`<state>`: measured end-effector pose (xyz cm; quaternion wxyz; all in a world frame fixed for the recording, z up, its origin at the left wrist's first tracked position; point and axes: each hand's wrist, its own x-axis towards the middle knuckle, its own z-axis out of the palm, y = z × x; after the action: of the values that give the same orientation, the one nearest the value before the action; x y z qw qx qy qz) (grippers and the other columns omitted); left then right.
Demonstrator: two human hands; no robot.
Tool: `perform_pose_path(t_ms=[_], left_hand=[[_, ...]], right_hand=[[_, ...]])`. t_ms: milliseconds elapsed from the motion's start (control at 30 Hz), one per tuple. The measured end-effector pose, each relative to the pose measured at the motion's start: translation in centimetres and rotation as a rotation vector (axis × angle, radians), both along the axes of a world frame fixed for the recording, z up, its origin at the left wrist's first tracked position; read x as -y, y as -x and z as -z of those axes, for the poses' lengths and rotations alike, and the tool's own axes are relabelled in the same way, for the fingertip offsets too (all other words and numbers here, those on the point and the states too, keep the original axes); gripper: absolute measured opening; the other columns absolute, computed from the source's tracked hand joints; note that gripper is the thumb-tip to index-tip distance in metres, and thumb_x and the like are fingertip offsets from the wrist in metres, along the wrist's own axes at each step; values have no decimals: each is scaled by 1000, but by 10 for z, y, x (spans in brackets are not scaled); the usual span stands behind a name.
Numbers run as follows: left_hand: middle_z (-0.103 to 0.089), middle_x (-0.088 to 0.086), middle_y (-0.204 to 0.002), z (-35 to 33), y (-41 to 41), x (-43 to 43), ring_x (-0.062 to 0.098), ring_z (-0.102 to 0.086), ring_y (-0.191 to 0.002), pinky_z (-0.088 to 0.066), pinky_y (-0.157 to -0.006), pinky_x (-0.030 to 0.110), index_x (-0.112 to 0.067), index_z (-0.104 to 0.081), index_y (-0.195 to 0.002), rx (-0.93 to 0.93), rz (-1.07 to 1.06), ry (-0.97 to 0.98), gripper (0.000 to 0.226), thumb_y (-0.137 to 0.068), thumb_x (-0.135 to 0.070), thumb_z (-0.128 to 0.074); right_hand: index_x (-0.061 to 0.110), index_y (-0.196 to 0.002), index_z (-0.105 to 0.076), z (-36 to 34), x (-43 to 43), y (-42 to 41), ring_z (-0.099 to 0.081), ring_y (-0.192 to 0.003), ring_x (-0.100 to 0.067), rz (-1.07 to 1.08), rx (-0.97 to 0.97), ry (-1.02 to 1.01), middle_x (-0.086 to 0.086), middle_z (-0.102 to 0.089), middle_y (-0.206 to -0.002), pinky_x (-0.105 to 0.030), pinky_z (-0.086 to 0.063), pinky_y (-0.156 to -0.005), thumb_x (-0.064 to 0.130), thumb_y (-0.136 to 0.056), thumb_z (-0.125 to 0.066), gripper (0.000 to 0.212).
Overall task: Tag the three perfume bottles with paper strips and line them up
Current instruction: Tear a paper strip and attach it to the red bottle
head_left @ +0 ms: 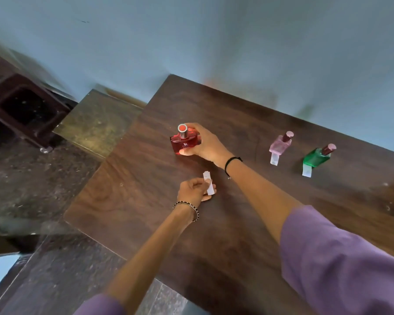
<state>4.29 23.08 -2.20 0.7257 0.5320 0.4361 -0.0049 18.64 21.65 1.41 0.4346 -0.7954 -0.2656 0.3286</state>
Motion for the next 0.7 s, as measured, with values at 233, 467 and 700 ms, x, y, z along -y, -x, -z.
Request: perform_pose_path(t_ms=[233,467,700], left_hand=[[-71,13,-82,7,0,-5,11,-71,-63,-61,-67,25,-1,-66,-91,15,4,-3,4,-92,-5,-64],[-72,14,-79,11,12,4,19,-72,-65,-60,-66,30,-4,-51,-109,50,42,-17,29,-87,5,-67],[-73,19,-82,8,28,20,23,-73,-69,-59,-66,32,-13,-58,-87,59,206,-135,18,-85,3,-66]], right_hand=[[20,-118,-70,10,-7,4,-67,-108,-17,4,142,38,0,-75,-116,-28,-45,-92,37,-77,-85,47],[32,-117,-70,10,60,32,-71,-98,0,166,65,-33,13,-77,-105,-31,-55,-95,50,-71,-85,52],[38,-117,-68,1,156,81,-71,-107,-10,321,-186,-124,10,-76,-111,-47,-53,-101,52,-72,-86,51]])
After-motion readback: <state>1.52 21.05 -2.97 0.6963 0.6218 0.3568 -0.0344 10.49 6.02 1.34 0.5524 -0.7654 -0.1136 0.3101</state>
